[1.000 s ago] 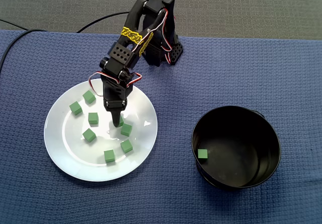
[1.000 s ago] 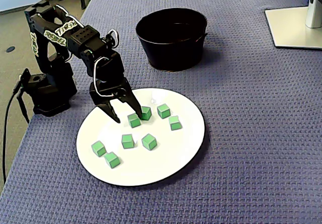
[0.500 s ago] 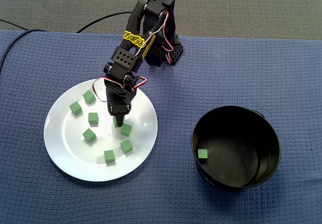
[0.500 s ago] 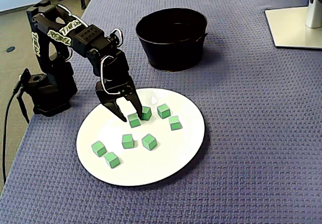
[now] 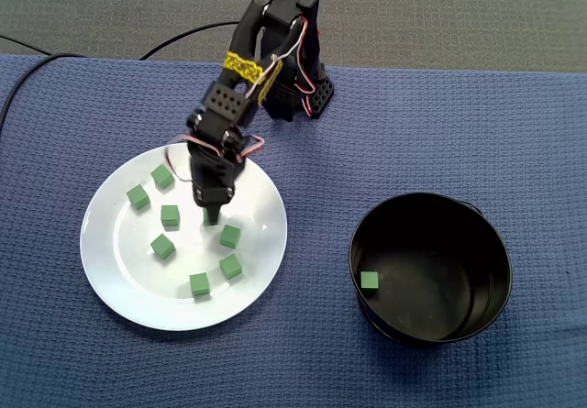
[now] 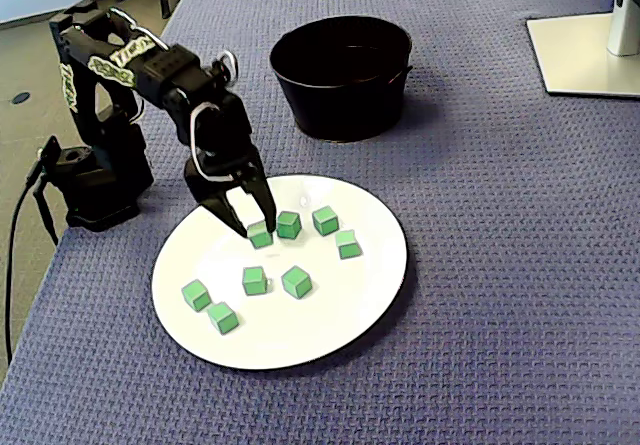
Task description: Pick up the items on the white plate and put them in the black container.
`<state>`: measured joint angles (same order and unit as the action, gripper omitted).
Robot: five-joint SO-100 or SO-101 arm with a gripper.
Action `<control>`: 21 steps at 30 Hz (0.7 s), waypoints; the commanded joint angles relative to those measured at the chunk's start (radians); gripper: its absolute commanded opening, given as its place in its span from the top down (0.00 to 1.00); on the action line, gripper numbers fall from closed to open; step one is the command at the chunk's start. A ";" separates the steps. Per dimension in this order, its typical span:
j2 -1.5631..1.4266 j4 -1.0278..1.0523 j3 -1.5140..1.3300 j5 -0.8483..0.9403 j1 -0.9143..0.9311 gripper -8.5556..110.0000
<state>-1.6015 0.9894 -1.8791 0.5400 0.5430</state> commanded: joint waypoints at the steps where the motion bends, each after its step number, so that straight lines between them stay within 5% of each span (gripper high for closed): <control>1: -0.259 0.112 0.264 0.014 -0.032 0.93; 8: -0.397 0.114 0.571 0.126 -0.488 0.93; 13: -0.448 0.071 0.322 0.249 -0.847 0.93; 21: -0.383 -0.282 -0.166 0.288 -0.954 0.93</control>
<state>-1.9850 0.8483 -1.9159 0.8176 -0.3804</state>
